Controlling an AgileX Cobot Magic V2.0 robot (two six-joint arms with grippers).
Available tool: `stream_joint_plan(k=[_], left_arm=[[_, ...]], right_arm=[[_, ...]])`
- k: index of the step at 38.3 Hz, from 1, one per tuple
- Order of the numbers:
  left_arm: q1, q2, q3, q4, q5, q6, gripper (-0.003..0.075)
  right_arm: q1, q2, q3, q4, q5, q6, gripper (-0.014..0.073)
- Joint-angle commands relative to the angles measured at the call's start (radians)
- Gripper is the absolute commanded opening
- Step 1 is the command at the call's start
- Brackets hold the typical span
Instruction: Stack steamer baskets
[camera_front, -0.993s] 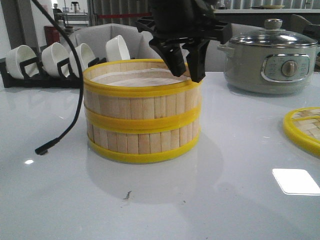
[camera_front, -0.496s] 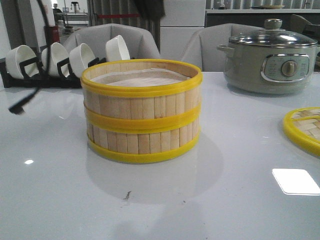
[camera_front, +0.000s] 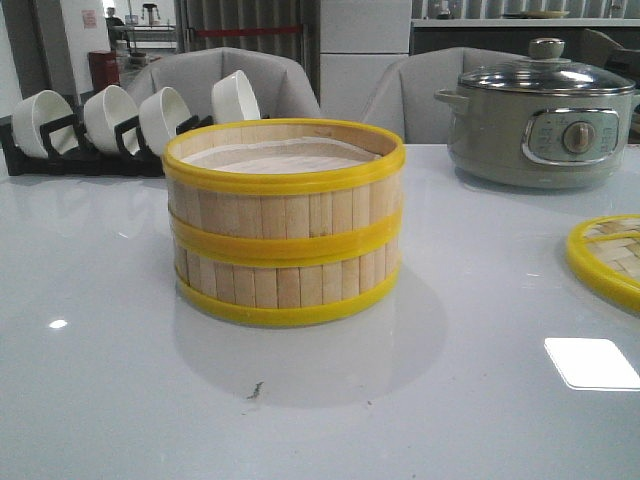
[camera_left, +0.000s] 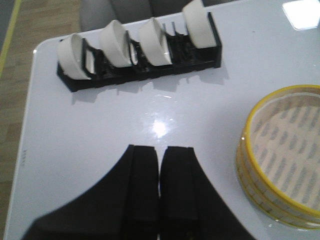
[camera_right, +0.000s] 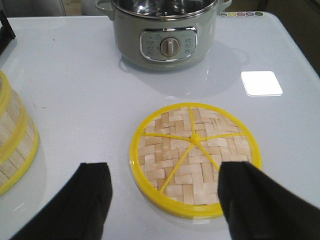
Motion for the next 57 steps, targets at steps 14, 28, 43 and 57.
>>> stream_joint_plan(k=[14,28,43,57], left_arm=[[0.051,-0.486,0.557,0.042,-0.308,-0.074,0.0087],[0.051,-0.82,0.963,0.008,-0.444,-0.114,0.0087],[0.051,-0.848,1.139,-0.017,-0.547,-0.114,0.0087],[0.051,-0.842,1.159,-0.01,-0.52,-0.114,0.0087]], right_arm=[[0.049,0.005,-0.039,-0.008,-0.1,-0.003,0.0559],[0.056,0.005,-0.039,-0.008,-0.104,-0.003,0.0559],[0.063,0.005,-0.039,-0.008,-0.102,-0.003,0.0559],[0.063,0.005,-0.039,-0.008,-0.104,-0.003,0.0559]])
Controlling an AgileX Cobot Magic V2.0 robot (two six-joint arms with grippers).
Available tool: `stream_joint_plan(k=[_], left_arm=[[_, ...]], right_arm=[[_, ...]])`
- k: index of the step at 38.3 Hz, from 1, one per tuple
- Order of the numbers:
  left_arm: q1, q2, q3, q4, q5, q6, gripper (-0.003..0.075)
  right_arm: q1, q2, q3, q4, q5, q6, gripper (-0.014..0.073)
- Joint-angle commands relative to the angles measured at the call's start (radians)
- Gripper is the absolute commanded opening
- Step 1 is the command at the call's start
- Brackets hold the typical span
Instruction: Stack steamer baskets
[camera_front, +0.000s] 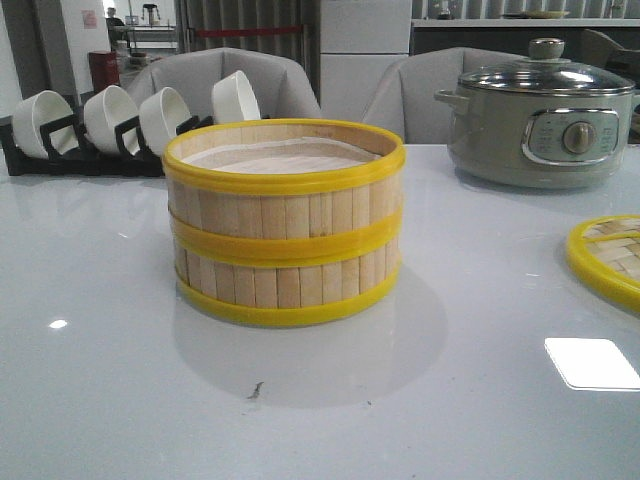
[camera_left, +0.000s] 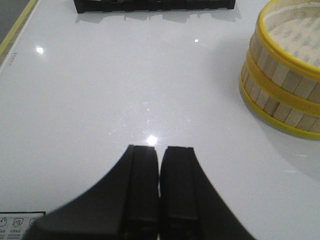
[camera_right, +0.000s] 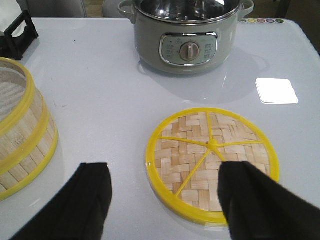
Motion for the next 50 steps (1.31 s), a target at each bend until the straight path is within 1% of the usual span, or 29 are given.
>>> stream_joint_plan(k=[1,30,31,33,40,42,45,50], left_arm=[[0.001,0.009,-0.026,0.002,-0.073,-0.008,0.0087],[0.001,0.009,-0.026,0.002,-0.075,-0.008,0.0087],[0.001,0.009,-0.026,0.002,-0.075,-0.008,0.0087],[0.001,0.009,-0.026,0.002,-0.075,-0.008,0.0087],[0.001,0.009,-0.026,0.002,-0.075,-0.008,0.0087],[0.001,0.009,-0.026,0.002,-0.075,-0.008,0.0087],[0.001,0.009,-0.026,0.002,-0.075,-0.008,0.0087],[0.001,0.009,-0.026,0.002,-0.075,-0.008,0.0087]], right_arm=[[0.002,0.005,-0.039,-0.008,-0.09,-0.003,0.0559],[0.002,0.005,-0.039,-0.008,-0.117,-0.003,0.055],[0.002,0.005,-0.039,-0.008,-0.114,-0.003,0.0538],[0.004,0.005,-0.039,-0.008,-0.112,-0.003,0.0481],[0.017,0.024,-0.039,-0.008,-0.111,-0.003,0.0178],[0.017,0.034,-0.038,-0.008,-0.11,-0.003,0.0122],[0.017,0.052,-0.038,-0.008,-0.106,-0.003,0.0066],[0.017,0.067,-0.038,-0.008,-0.06,-0.003,0.0055]])
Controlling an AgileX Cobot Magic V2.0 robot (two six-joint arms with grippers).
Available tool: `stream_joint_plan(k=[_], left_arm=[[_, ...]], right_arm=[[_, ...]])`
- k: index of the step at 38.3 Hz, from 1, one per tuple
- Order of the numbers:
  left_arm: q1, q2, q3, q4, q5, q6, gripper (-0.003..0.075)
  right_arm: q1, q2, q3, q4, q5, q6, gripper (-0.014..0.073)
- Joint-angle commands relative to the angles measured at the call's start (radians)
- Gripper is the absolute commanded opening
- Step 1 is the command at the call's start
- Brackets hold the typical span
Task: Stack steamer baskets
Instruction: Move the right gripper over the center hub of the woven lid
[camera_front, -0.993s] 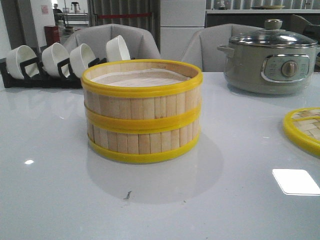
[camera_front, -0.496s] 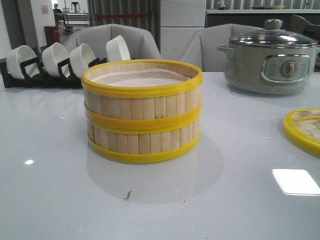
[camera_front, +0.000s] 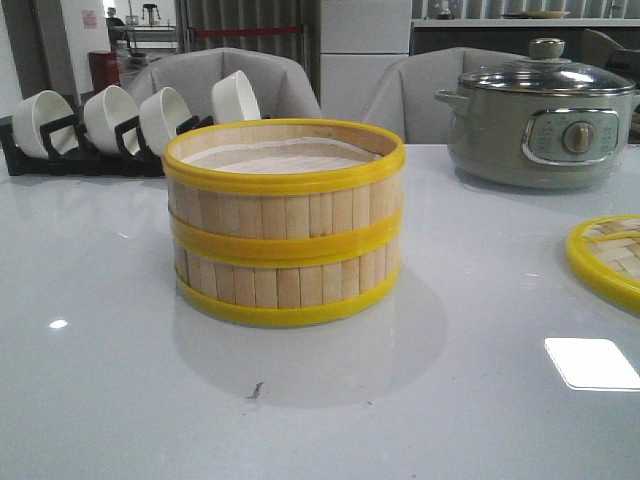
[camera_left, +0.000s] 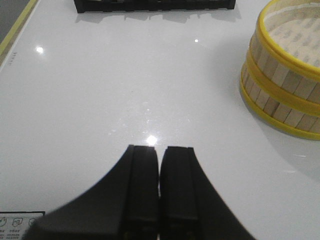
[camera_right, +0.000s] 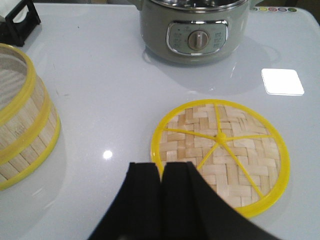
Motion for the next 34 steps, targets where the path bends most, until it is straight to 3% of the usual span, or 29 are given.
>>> stream_joint_plan(k=[1,5,8,11,13,17,23,34], left_arm=[[0.001,0.009,-0.026,0.002,-0.075,-0.006,0.0087],[0.001,0.009,-0.026,0.002,-0.075,-0.006,0.0087],[0.001,0.009,-0.026,0.002,-0.075,-0.006,0.0087],[0.001,0.009,-0.026,0.002,-0.075,-0.006,0.0087],[0.001,0.009,-0.026,0.002,-0.075,-0.006,0.0087],[0.001,0.009,-0.026,0.002,-0.075,-0.006,0.0087],[0.001,0.009,-0.026,0.002,-0.075,-0.006,0.0087],[0.001,0.009,-0.026,0.002,-0.075,-0.006,0.0087]], right_arm=[[-0.002,0.014,-0.036,-0.008,-0.028,-0.003,0.0057],[-0.002,0.04,-0.036,-0.008,0.051,-0.003,0.0079],[-0.002,0.059,-0.036,-0.008,0.098,-0.003,0.0201],[-0.003,0.076,-0.036,-0.015,0.105,-0.003,0.0388],[-0.003,0.099,-0.036,-0.042,0.075,-0.003,0.0454],[-0.007,0.206,-0.053,-0.082,0.005,-0.003,0.0423],[-0.081,0.431,-0.178,-0.086,0.012,-0.003,0.0356],[-0.233,0.783,-0.397,-0.061,0.013,-0.003,0.0355]])
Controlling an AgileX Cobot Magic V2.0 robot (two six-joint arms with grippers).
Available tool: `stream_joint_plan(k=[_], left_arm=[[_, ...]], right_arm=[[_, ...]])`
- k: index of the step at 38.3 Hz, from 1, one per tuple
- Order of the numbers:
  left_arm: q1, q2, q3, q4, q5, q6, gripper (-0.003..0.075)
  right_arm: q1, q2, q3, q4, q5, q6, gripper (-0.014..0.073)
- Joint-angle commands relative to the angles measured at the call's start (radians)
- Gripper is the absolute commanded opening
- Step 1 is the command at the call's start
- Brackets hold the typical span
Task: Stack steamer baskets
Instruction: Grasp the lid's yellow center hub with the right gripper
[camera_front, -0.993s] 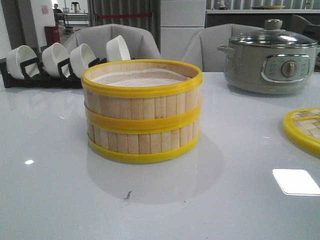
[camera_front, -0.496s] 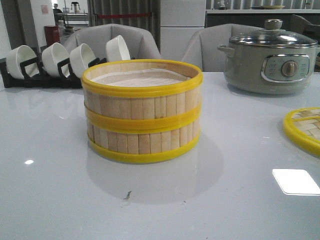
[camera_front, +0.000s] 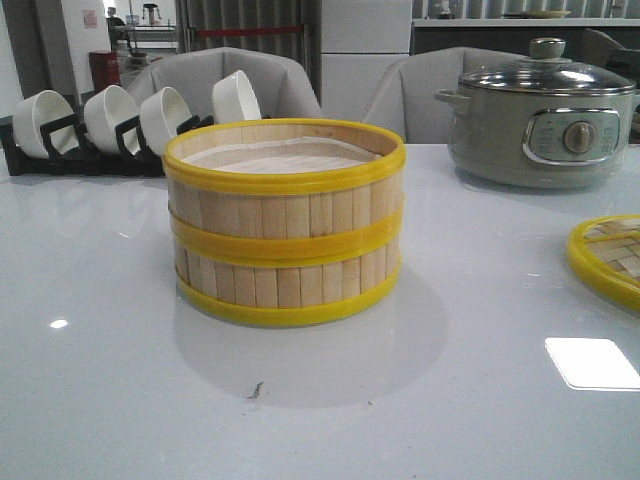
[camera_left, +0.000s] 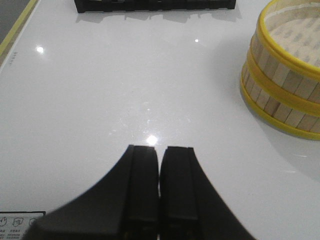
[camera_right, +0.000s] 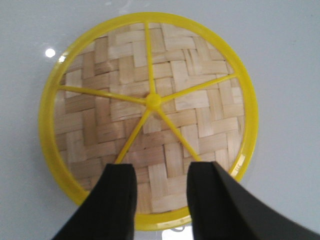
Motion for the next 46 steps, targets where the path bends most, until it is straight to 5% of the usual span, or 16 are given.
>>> stream_joint_plan(k=[1,16,46], left_arm=[[0.001,0.009,-0.026,0.002,-0.075,-0.006,0.0087],[0.001,0.009,-0.026,0.002,-0.075,-0.006,0.0087],[0.001,0.009,-0.026,0.002,-0.075,-0.006,0.0087]], right_arm=[[-0.017,0.052,-0.08,0.001,-0.051,-0.003,0.0355],[-0.02,0.256,-0.252,0.002,0.02,-0.003,0.0355],[-0.015,0.34,-0.294,0.079,-0.026,-0.003,0.0355]])
